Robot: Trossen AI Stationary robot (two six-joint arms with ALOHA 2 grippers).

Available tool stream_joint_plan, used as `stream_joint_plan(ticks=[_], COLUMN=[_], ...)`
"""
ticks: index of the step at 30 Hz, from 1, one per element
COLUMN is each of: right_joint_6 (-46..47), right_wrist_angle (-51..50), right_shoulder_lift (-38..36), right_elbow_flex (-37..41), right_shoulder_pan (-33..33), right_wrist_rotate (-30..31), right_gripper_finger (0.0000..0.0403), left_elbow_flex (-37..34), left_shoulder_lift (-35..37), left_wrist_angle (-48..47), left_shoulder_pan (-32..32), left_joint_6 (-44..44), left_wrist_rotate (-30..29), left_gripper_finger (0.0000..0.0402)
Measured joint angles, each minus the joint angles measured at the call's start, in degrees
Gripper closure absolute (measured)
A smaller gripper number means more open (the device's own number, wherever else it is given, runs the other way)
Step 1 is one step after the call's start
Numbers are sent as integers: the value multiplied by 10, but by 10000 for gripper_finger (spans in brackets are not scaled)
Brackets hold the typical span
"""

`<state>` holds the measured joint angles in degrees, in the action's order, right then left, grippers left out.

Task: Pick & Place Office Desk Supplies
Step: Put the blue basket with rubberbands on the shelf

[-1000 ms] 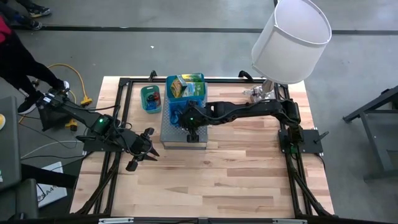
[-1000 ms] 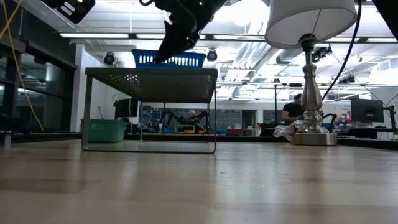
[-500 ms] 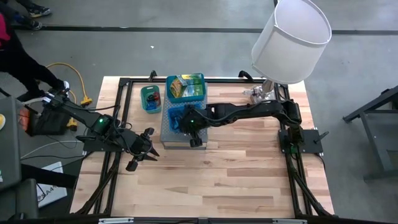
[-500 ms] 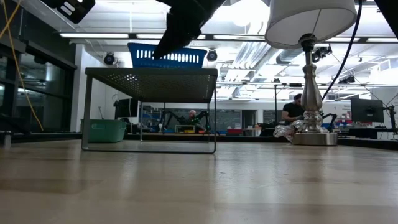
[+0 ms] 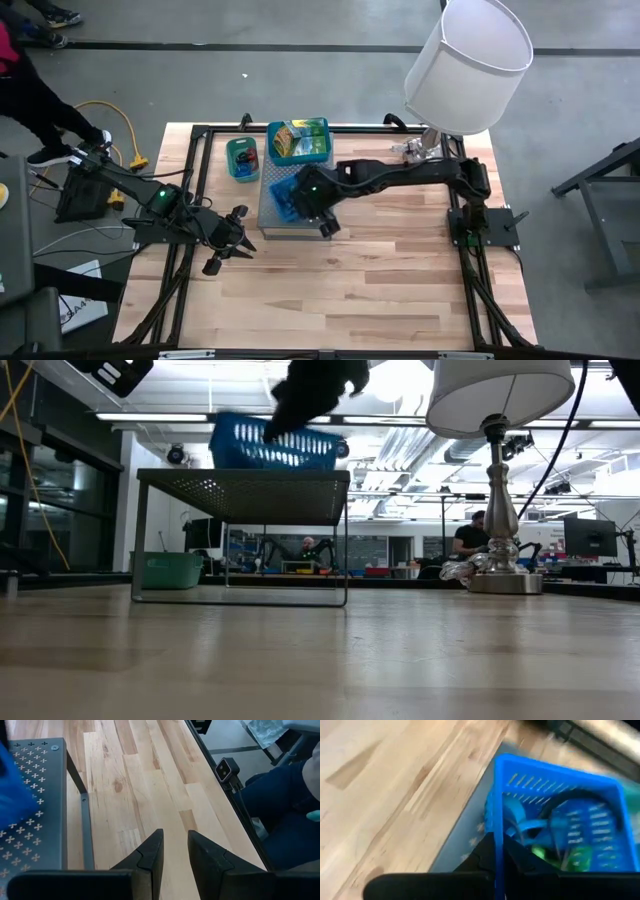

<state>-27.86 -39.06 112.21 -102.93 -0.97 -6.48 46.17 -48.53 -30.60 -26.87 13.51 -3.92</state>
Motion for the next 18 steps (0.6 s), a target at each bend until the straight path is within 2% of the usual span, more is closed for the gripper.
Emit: stream_joint_plan(ticks=[3, 14, 18], right_joint_6=[-27, -105, -110], right_wrist_angle=[-2, -10, -11], right_shoulder_lift=[-18, -36, -36], right_elbow_flex=[-2, -1, -1], right_shoulder_pan=[-4, -20, -21], right_wrist_rotate=[-6, -86, -91], right_gripper_finger=[399, 399, 399], left_elbow_flex=[0, 0, 0], left_shoulder_lift=[0, 0, 0], left_wrist_angle=[2, 9, 11], left_shoulder_pan=[0, 0, 0], left_joint_6=[0, 0, 0], left_wrist_rotate=[0, 0, 0], left_gripper_finger=[319, 319, 319])
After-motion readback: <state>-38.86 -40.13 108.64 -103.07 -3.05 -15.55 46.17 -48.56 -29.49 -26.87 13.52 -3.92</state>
